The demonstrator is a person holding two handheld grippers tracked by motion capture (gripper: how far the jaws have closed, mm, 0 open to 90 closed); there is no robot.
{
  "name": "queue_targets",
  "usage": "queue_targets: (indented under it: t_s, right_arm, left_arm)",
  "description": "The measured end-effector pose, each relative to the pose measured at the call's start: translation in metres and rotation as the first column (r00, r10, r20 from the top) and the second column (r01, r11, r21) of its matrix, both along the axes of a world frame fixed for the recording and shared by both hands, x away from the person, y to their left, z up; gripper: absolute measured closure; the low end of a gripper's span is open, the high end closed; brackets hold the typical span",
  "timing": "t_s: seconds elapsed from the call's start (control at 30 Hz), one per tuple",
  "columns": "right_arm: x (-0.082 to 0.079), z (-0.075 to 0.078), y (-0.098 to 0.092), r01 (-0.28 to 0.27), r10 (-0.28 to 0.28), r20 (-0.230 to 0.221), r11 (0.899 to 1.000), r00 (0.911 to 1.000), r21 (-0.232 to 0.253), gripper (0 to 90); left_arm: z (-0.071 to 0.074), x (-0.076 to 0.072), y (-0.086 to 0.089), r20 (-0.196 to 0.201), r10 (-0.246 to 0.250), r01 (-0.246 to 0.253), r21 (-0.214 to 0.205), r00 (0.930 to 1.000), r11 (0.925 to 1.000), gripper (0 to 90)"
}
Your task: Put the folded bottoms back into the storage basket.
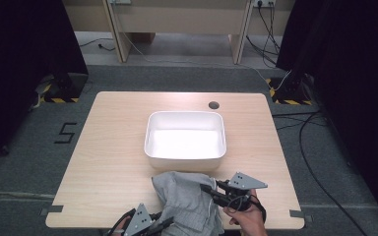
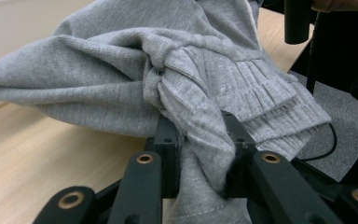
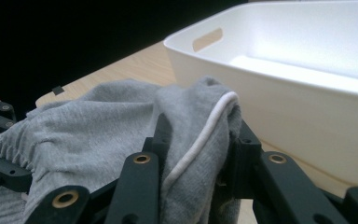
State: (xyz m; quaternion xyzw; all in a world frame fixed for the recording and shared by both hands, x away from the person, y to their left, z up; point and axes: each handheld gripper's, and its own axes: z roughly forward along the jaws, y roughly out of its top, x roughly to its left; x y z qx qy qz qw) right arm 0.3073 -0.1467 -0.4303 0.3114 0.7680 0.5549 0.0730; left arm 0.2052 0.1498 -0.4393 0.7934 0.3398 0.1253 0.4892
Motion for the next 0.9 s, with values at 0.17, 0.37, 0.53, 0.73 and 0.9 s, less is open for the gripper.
queue_targets:
  t_s: [0.17, 0.37, 0.53, 0.73, 0.9]
  right_arm:
    - [0.002, 0.01, 0.0, -0.001, 0.0, 0.023, 1.0, 0.9997, 0.016, 70.7]
    - [0.005, 0.029, 0.001, -0.006, 0.004, 0.062, 1.0, 0.9981, 0.028, 70.7]
    - [0.013, 0.045, 0.006, -0.013, 0.009, 0.094, 0.999, 0.9956, 0.042, 70.8]
    - [0.024, 0.058, 0.012, -0.018, 0.013, 0.109, 0.999, 0.994, 0.044, 71.1]
    - [0.033, 0.068, 0.015, -0.021, 0.014, 0.121, 0.998, 0.9925, 0.057, 71.3]
  left_arm:
    - [0.012, 0.002, 0.005, 0.018, 0.004, -0.004, -0.016, 0.9998, 0.9999, 71.9]
    - [0.029, 0.01, 0.008, 0.039, 0.001, 0.0, -0.029, 0.9992, 0.9996, 72.0]
    - [0.043, 0.02, 0.013, 0.038, 0.001, 0.0, -0.037, 0.9993, 0.9993, 72.0]
    - [0.057, 0.033, 0.016, 0.038, -0.002, 0.004, -0.042, 0.9993, 0.9991, 72.0]
    - [0.067, 0.045, 0.017, 0.044, -0.002, 0.004, -0.042, 0.999, 0.9991, 72.0]
